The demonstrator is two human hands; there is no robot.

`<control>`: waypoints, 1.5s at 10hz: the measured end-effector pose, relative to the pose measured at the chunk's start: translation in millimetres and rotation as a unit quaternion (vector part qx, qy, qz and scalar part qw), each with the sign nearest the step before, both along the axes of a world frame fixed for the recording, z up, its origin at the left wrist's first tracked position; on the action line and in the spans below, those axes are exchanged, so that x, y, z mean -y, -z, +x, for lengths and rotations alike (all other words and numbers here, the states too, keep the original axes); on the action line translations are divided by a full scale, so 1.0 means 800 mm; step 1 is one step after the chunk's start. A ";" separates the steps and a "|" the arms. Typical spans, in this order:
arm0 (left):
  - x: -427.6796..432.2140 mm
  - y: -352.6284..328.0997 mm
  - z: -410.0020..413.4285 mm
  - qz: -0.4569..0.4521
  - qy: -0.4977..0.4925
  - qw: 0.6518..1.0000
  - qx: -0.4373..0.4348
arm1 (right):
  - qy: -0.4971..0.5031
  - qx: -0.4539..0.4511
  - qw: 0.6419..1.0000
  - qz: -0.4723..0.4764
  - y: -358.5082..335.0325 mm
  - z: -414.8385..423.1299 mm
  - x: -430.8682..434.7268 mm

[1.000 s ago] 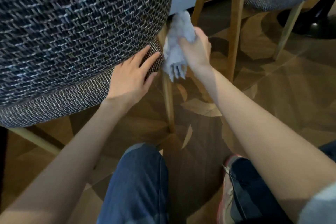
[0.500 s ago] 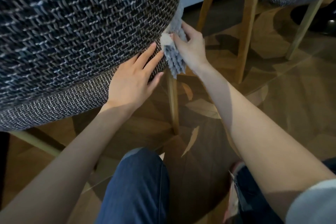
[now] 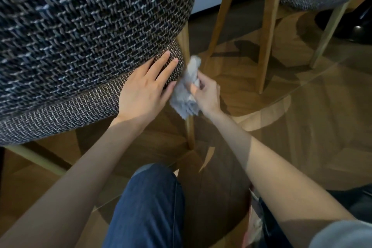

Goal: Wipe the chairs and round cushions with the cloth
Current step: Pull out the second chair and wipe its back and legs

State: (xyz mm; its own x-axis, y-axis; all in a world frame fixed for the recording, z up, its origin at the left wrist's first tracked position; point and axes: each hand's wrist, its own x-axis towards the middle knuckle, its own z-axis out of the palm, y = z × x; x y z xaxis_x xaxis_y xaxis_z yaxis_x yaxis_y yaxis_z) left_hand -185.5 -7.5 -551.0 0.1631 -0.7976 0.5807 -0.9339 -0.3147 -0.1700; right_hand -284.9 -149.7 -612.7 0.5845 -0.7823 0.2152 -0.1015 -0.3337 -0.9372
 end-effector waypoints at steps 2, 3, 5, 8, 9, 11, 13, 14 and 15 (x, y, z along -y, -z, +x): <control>-0.002 -0.001 0.000 0.000 -0.001 1.000 0.017 | 0.048 0.066 0.996 -0.036 -0.009 0.027 0.000; -0.004 0.003 0.000 0.003 -0.012 0.998 0.057 | 0.056 0.053 0.996 -0.039 0.028 0.019 -0.017; -0.008 0.012 -0.002 -0.009 -0.017 0.992 0.124 | 0.051 -0.037 0.998 -0.014 0.080 0.005 -0.034; -0.011 0.019 -0.001 -0.018 -0.026 0.988 0.150 | -0.053 -0.332 0.930 0.145 0.170 -0.037 -0.052; -0.011 0.019 -0.002 -0.027 -0.026 0.988 0.152 | -0.033 -0.331 0.922 0.199 0.183 -0.033 -0.060; -0.011 0.018 -0.006 -0.025 -0.027 0.990 0.137 | 0.049 -0.245 0.938 0.242 0.176 -0.021 -0.070; -0.010 0.017 -0.007 -0.040 -0.019 0.991 0.127 | 0.097 -0.076 0.980 0.156 0.084 -0.002 -0.059; -0.011 0.016 -0.007 -0.040 -0.013 0.992 0.120 | 0.097 0.063 0.985 0.125 0.029 0.007 -0.038; -0.011 0.017 -0.006 -0.032 -0.015 0.993 0.113 | 0.066 0.101 0.992 0.030 -0.029 0.018 -0.012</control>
